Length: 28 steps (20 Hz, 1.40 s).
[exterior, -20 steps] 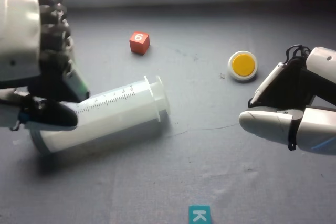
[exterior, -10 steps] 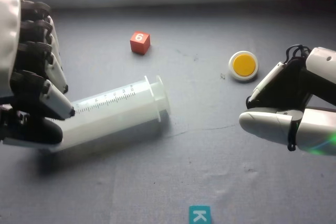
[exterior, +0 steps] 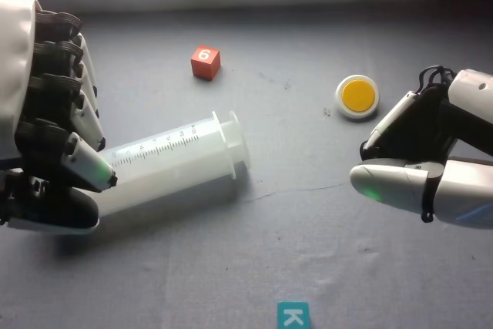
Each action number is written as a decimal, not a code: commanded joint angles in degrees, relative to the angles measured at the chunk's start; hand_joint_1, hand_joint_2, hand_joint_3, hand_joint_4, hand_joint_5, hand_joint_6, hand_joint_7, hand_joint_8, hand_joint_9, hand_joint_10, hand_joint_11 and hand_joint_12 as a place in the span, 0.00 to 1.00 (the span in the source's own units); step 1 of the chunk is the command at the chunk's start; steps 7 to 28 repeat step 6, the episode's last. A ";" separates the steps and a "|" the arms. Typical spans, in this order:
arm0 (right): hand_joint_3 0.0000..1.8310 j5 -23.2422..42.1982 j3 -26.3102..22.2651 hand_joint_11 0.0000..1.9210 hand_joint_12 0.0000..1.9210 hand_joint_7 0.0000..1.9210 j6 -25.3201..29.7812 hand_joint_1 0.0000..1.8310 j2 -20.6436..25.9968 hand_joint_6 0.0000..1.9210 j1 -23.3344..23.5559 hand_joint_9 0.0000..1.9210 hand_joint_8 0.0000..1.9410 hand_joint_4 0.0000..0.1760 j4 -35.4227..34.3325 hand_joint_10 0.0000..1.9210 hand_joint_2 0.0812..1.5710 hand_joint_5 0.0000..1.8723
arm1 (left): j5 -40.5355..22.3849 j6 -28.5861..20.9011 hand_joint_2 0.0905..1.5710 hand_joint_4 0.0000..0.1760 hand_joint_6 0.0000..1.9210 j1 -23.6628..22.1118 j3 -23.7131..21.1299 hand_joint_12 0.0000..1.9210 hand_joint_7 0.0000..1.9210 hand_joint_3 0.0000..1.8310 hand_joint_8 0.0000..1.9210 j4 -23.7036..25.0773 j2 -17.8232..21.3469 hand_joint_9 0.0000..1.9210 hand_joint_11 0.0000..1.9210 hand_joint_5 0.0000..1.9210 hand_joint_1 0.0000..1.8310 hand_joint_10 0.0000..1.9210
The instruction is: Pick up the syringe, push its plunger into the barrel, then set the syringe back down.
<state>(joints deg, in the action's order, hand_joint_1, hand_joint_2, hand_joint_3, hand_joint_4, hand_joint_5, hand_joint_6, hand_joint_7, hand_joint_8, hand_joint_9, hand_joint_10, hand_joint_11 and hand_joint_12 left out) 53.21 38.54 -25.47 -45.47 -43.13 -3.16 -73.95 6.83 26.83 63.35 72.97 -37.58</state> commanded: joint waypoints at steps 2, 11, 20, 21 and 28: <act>0.00 6.90 -0.17 0.82 1.00 0.78 0.46 0.59 -0.03 1.00 0.12 0.80 1.00 0.00 0.52 1.00 0.85 0.72 | -3.75 0.34 0.82 0.92 1.00 -0.55 0.58 1.00 0.83 0.00 1.00 -5.17 0.22 0.87 0.87 0.79 0.68 1.00; 0.00 6.87 -0.17 0.81 1.00 0.78 0.49 0.59 -0.02 1.00 0.32 0.79 1.00 0.00 0.56 1.00 0.85 0.72 | -4.44 -0.13 0.84 0.03 1.00 -0.61 1.04 1.00 0.84 0.01 1.00 -5.21 0.24 0.87 0.86 0.79 0.64 1.00; 0.00 6.87 -0.17 0.81 1.00 0.78 0.49 0.59 -0.02 1.00 0.32 0.79 1.00 0.00 0.56 1.00 0.85 0.72 | -4.44 -0.13 0.84 0.03 1.00 -0.61 1.04 1.00 0.84 0.01 1.00 -5.21 0.24 0.87 0.86 0.79 0.64 1.00; 0.00 6.87 -0.17 0.81 1.00 0.78 0.49 0.59 -0.02 1.00 0.32 0.79 1.00 0.00 0.56 1.00 0.85 0.72 | -4.44 -0.13 0.84 0.03 1.00 -0.61 1.04 1.00 0.84 0.01 1.00 -5.21 0.24 0.87 0.86 0.79 0.64 1.00; 0.00 6.87 -0.17 0.81 1.00 0.78 0.49 0.59 -0.02 1.00 0.32 0.79 1.00 0.00 0.56 1.00 0.85 0.72 | -4.44 -0.13 0.84 0.03 1.00 -0.61 1.04 1.00 0.84 0.01 1.00 -5.21 0.24 0.87 0.86 0.79 0.64 1.00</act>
